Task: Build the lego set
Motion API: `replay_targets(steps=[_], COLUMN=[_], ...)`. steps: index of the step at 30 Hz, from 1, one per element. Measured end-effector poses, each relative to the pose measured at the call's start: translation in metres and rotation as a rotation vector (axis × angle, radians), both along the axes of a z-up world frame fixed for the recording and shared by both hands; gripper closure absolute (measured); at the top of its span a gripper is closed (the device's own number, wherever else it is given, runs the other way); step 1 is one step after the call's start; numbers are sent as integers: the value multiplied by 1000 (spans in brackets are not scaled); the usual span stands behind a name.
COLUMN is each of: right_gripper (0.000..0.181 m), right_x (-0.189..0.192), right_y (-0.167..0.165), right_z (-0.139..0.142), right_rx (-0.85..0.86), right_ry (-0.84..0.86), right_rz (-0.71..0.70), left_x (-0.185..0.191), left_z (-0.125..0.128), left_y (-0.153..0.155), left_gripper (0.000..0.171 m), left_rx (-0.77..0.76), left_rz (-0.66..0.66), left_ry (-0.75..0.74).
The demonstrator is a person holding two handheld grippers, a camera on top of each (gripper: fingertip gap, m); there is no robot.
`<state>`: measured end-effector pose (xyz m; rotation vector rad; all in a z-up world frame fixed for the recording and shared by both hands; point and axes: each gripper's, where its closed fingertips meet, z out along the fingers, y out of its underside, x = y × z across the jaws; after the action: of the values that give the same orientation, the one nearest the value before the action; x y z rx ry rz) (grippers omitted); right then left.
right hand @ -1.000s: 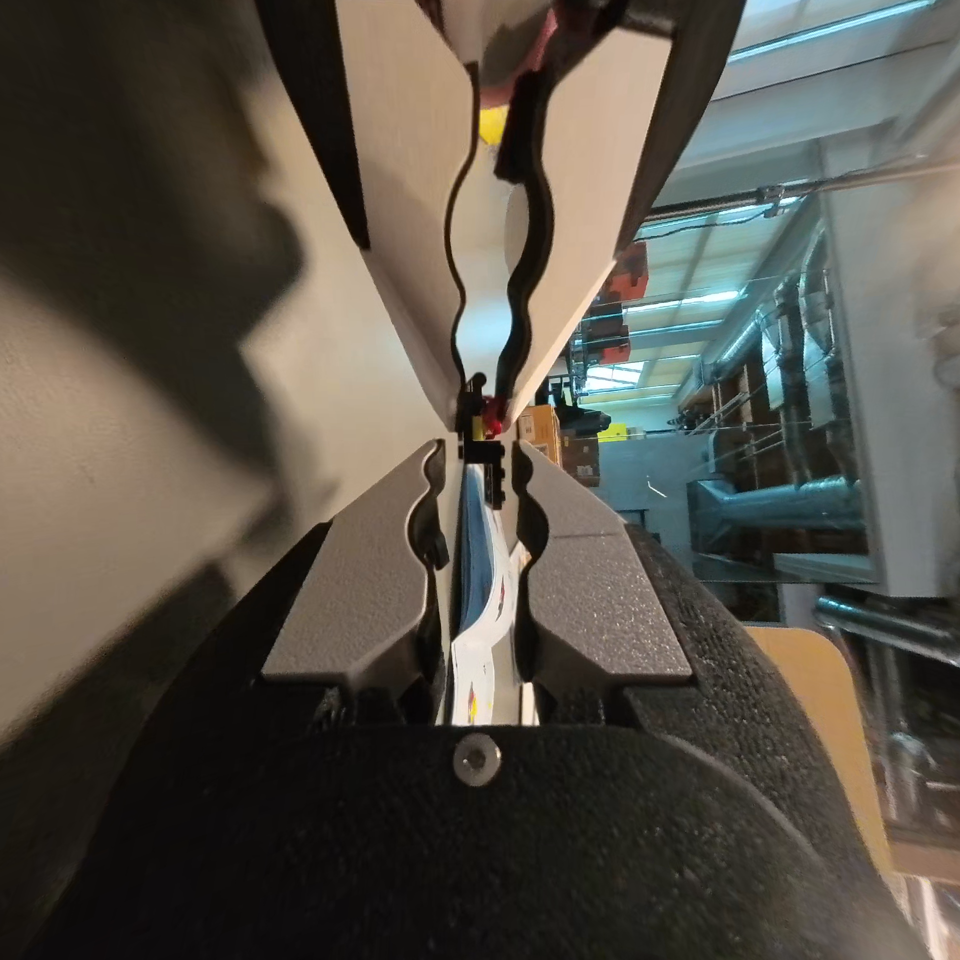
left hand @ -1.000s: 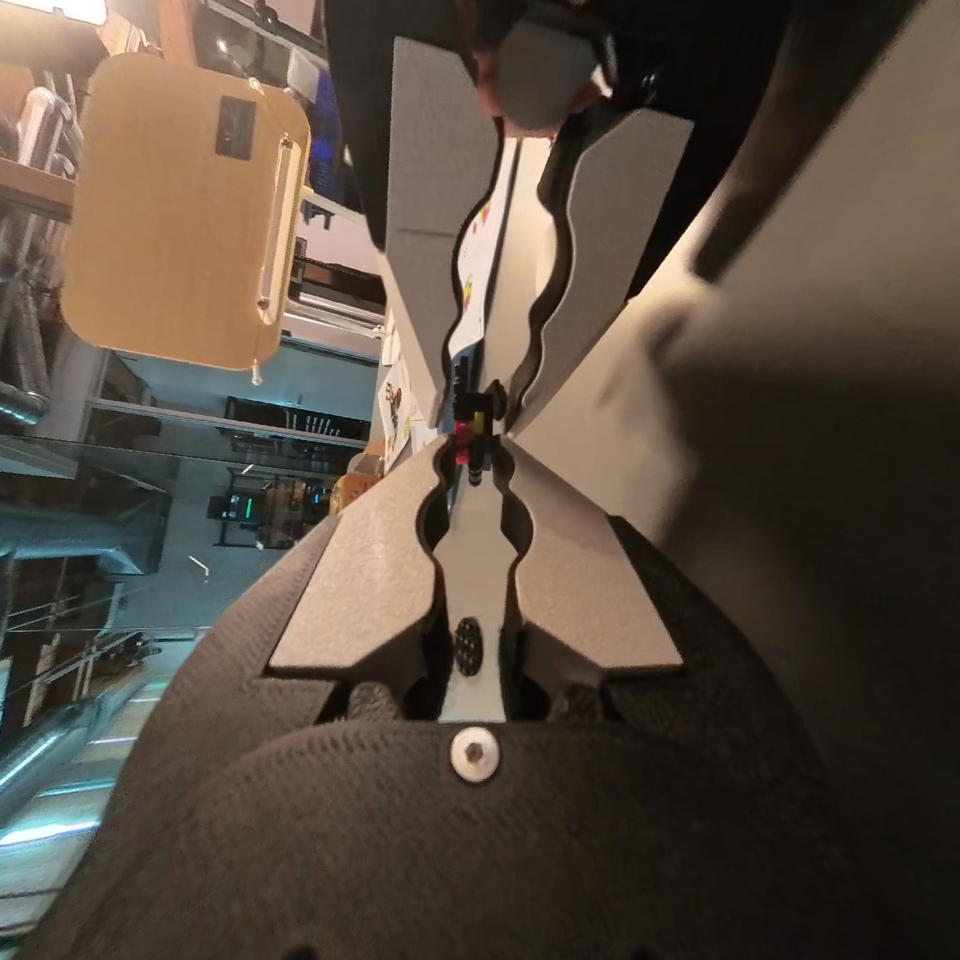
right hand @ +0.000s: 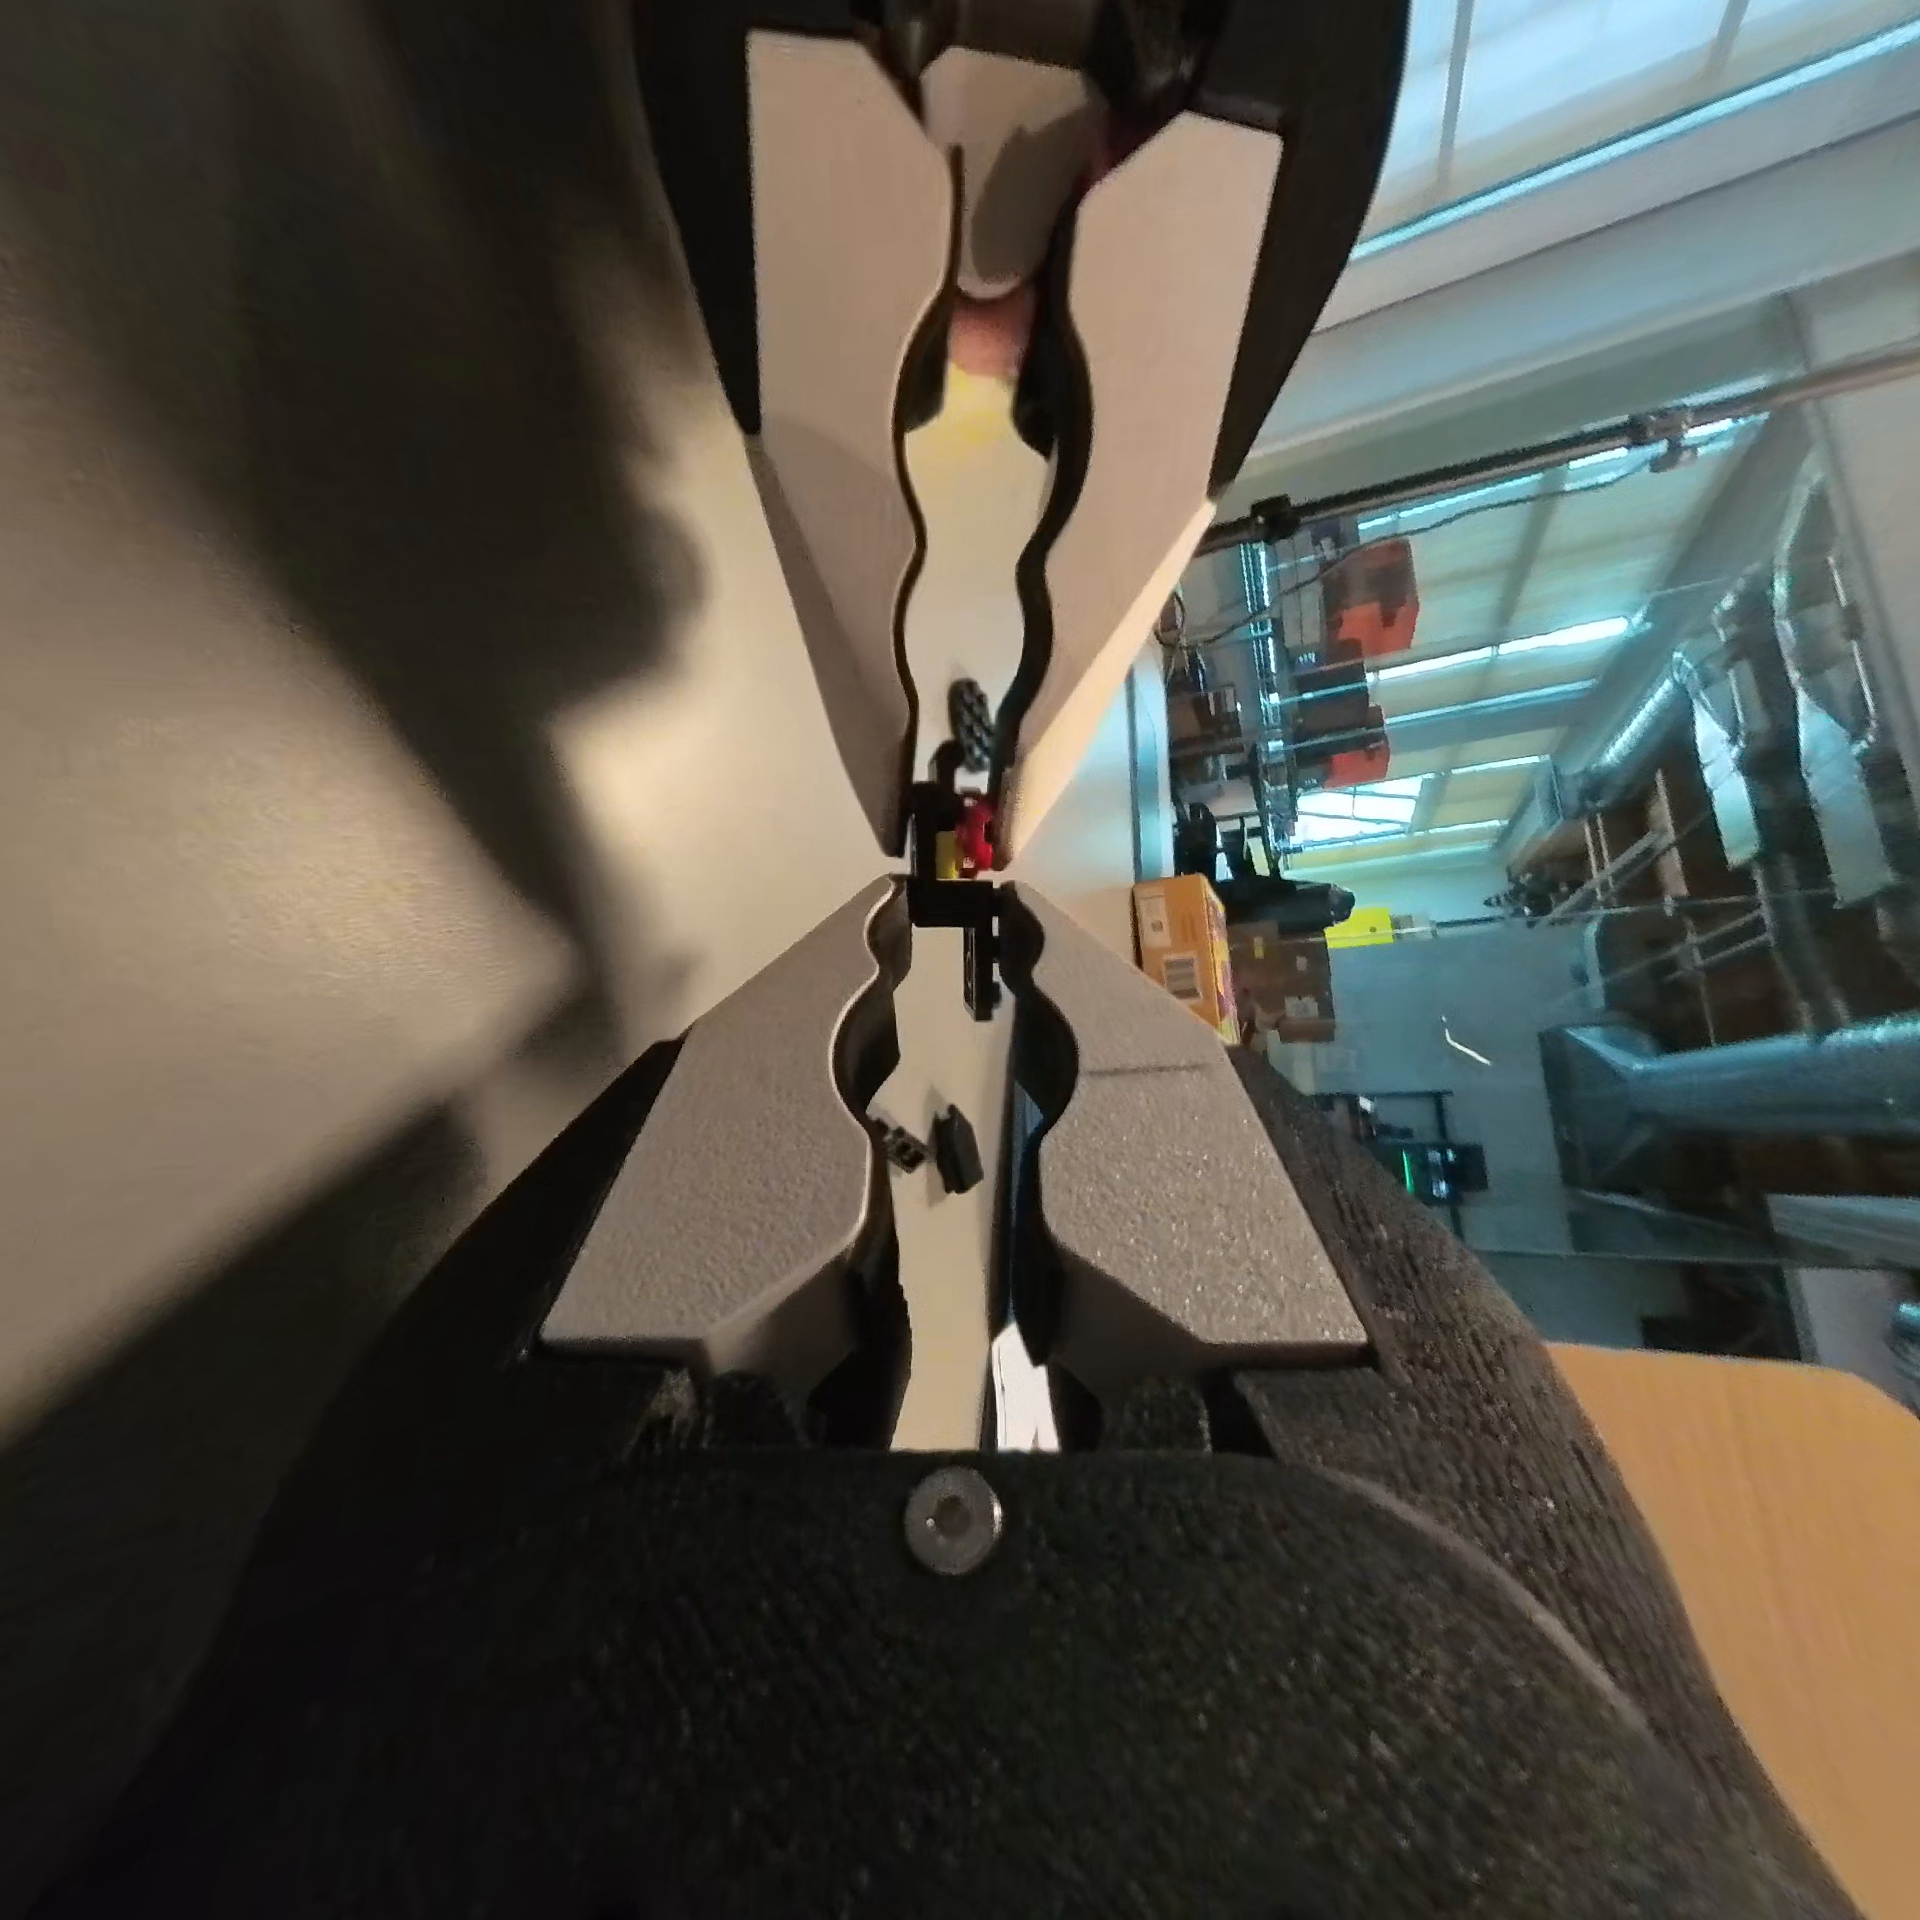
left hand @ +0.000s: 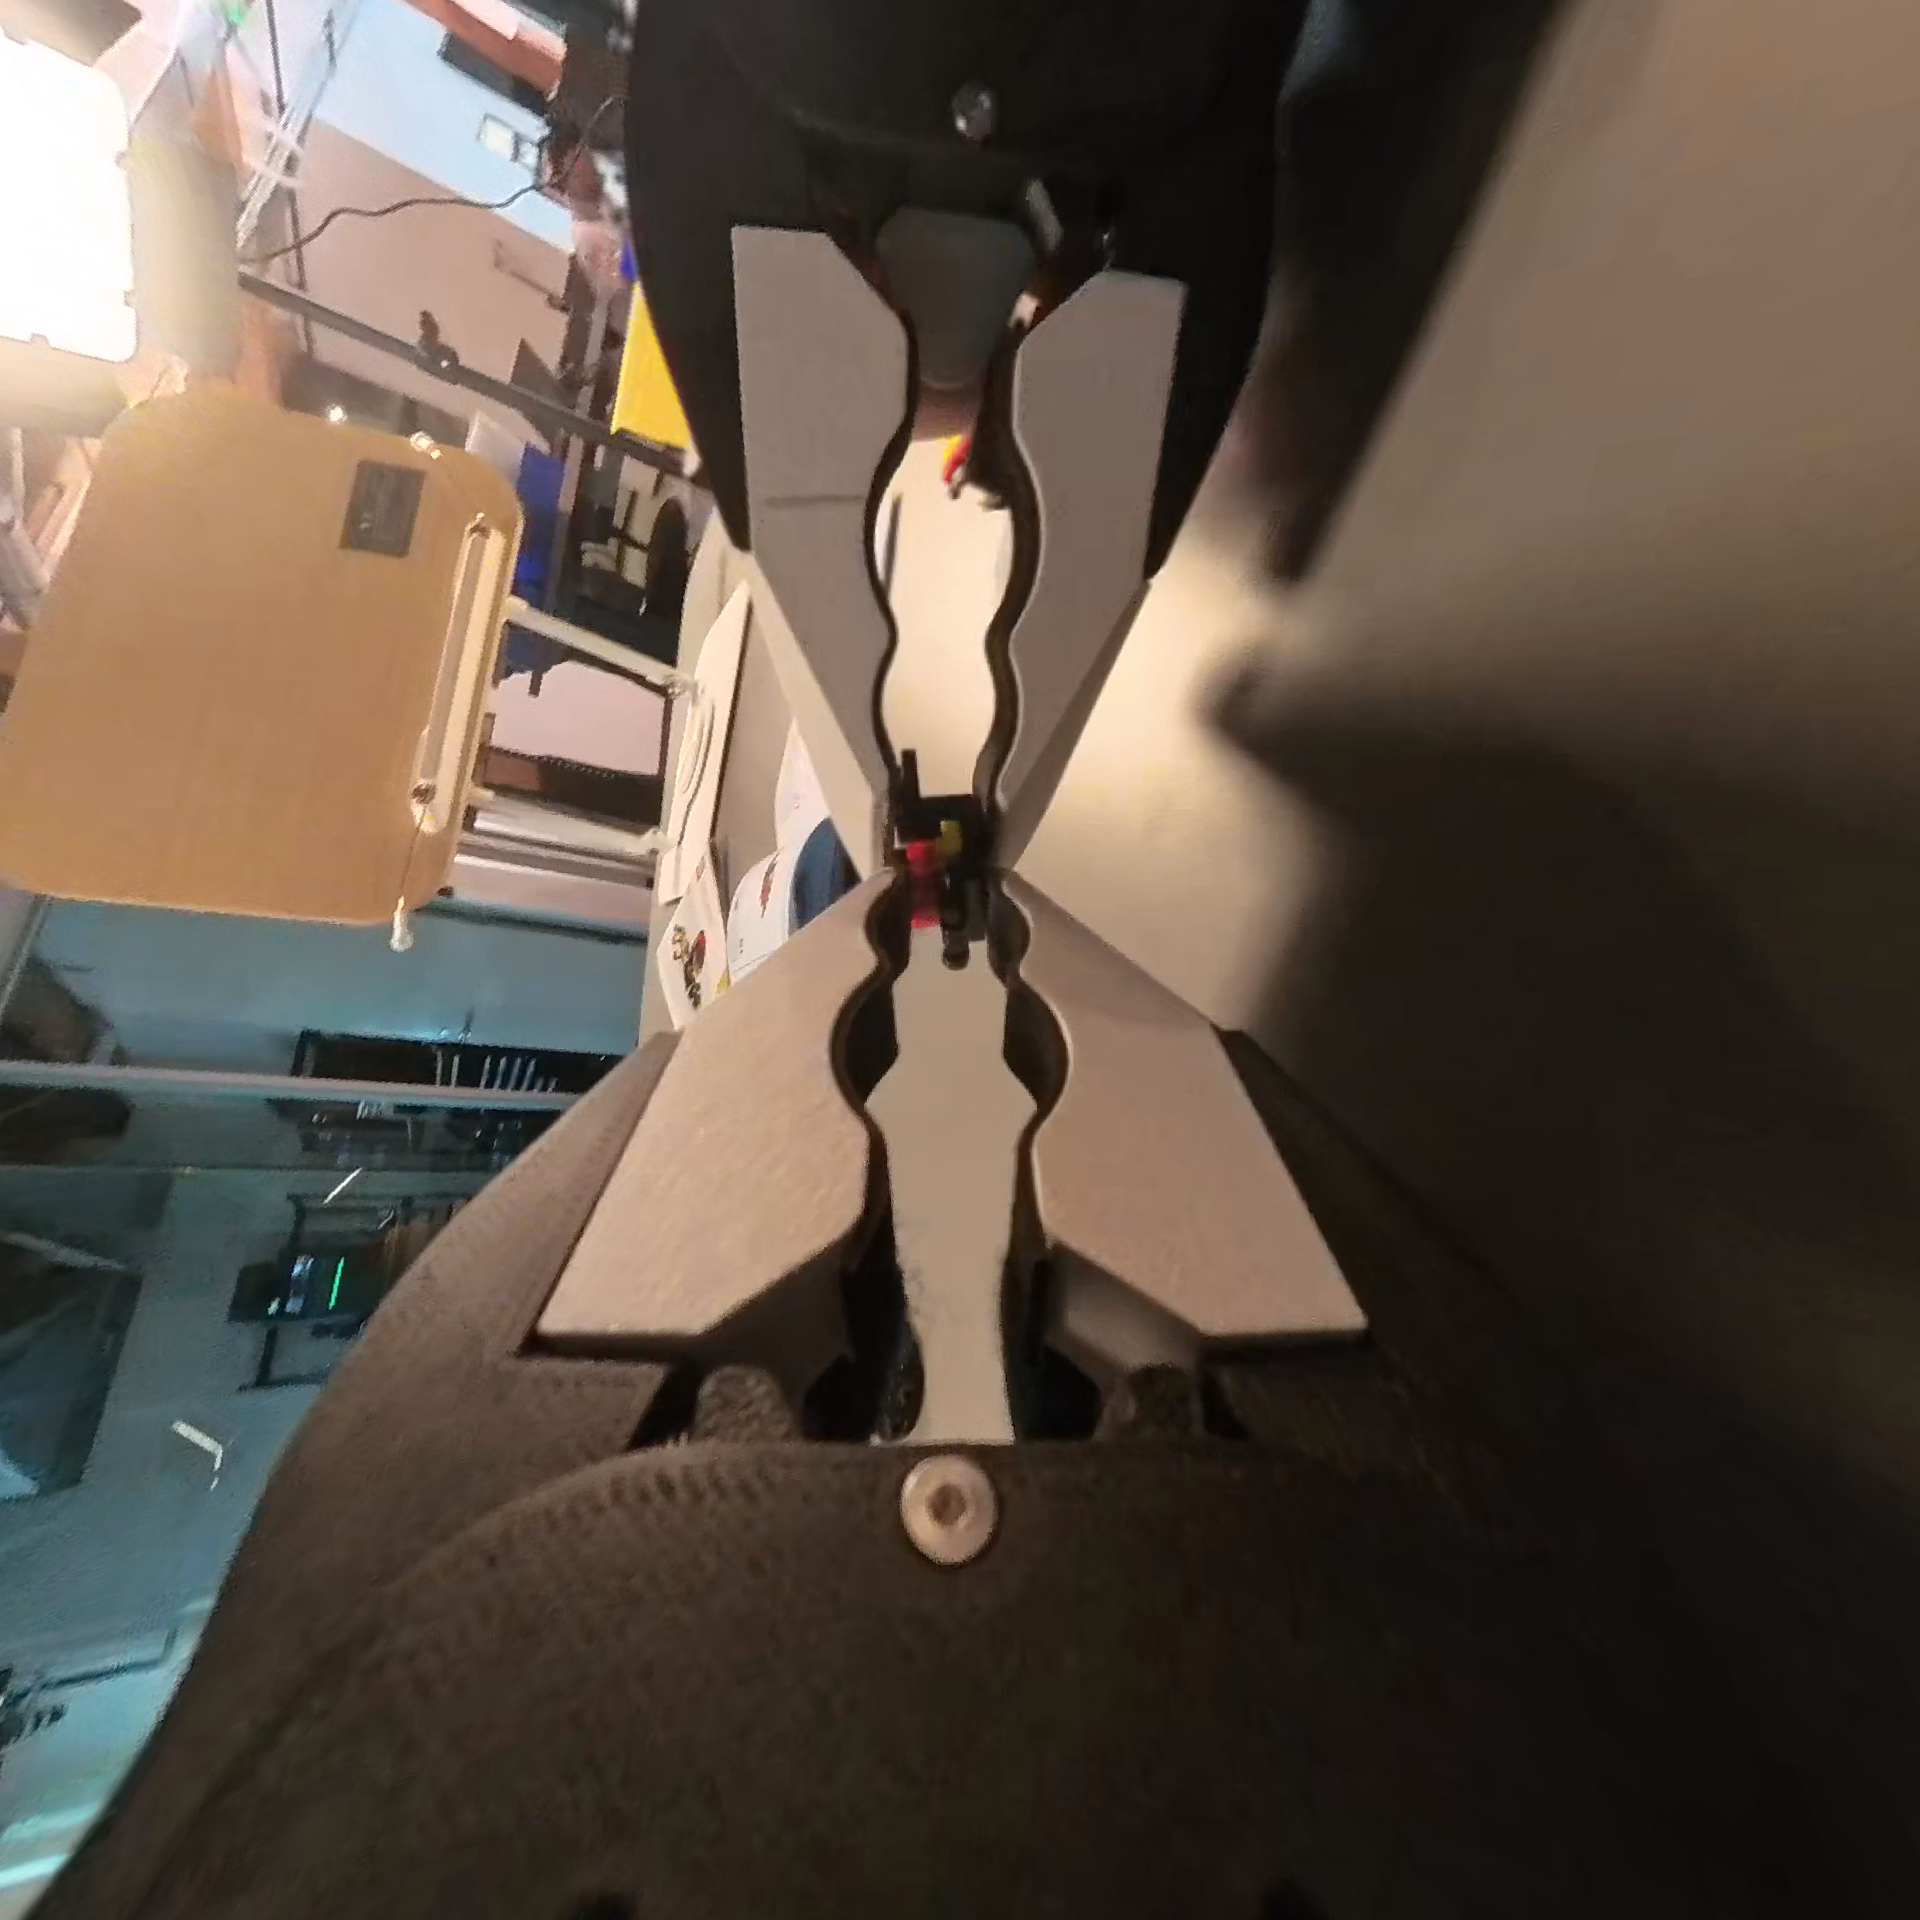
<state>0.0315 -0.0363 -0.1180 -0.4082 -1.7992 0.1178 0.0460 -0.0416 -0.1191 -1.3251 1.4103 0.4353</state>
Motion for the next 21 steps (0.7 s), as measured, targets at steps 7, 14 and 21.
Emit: replay_targets(steps=[7, 14, 21], right_gripper=[167, 167, 168], right_x=[2, 5, 6], right_y=[-10, -13, -5], right_z=[-2, 2, -1], right_rx=[-38, -132, -162], right_ry=[-20, -16, -25], right_rz=[68, 102, 65], left_x=[2, 5, 4], left_z=[-2, 2, 0], left_y=[-11, -12, -4], left_gripper=[158, 159, 160], left_rx=[-41, -58, -85], left_rz=[-86, -110, -26], left_ry=[-3, -40, -51])
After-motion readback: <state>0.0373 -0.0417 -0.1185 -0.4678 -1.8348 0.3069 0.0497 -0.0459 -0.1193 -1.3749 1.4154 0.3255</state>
